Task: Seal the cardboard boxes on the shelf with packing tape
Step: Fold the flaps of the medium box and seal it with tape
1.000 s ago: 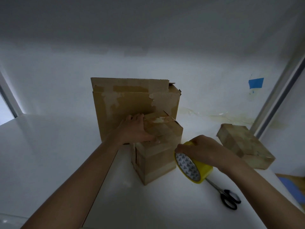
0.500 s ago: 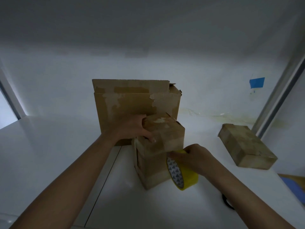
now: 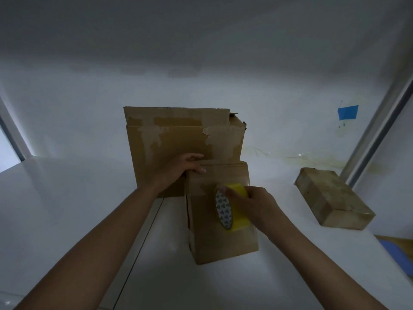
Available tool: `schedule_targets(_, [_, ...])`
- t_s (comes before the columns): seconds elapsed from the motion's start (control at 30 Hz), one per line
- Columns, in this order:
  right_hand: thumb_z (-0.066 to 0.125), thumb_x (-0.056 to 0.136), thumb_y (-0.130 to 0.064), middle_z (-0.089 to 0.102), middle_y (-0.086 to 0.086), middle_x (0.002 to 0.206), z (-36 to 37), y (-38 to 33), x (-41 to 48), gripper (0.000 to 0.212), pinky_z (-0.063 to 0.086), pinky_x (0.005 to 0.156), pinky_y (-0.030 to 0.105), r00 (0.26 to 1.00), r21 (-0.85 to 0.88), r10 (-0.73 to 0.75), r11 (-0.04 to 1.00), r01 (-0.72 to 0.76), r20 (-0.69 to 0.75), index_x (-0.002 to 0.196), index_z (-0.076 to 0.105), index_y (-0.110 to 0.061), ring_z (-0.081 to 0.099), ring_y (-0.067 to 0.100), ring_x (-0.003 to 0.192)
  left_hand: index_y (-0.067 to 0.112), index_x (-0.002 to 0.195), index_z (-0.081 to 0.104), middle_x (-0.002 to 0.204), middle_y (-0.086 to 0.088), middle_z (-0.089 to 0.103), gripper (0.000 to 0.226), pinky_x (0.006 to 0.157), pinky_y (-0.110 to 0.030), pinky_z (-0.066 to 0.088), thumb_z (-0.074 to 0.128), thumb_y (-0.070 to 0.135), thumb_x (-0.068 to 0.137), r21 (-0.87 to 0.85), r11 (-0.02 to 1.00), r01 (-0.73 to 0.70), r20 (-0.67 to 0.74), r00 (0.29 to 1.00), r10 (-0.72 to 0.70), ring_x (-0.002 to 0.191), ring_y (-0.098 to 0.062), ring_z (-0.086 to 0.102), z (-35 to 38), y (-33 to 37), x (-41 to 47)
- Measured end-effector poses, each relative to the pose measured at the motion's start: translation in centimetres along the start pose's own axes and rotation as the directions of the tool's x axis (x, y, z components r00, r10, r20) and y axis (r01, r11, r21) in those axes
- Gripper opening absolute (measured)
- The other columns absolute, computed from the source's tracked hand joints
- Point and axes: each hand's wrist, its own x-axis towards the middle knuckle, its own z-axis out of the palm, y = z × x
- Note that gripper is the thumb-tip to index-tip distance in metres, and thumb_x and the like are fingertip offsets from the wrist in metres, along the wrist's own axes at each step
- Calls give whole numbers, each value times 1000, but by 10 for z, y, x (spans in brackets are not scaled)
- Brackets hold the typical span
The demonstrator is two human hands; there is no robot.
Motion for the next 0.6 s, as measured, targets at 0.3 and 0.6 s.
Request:
schedule_targets(0.3, [47, 56, -78, 71, 11, 84, 15, 10, 6, 87, 55, 72, 37, 986, 152, -161, 975, 164, -37, 92, 69, -2, 68, 22, 76, 35, 155, 19, 148, -2, 46, 149, 79, -29, 58, 83, 79, 28, -467, 884, 3, -144, 986, -79, 128, -22, 53, 54, -71, -36])
schedule_targets(0.6, [56, 61, -72, 72, -2, 85, 26, 17, 11, 59, 50, 65, 25, 983, 313, -182, 934, 173, 0, 90, 68, -22, 68, 14, 80, 32, 127, 57, 108, -2, 72, 56, 79, -36, 58, 64, 61, 79, -465, 861, 205, -87, 958, -274, 97, -20, 68, 73, -72, -52])
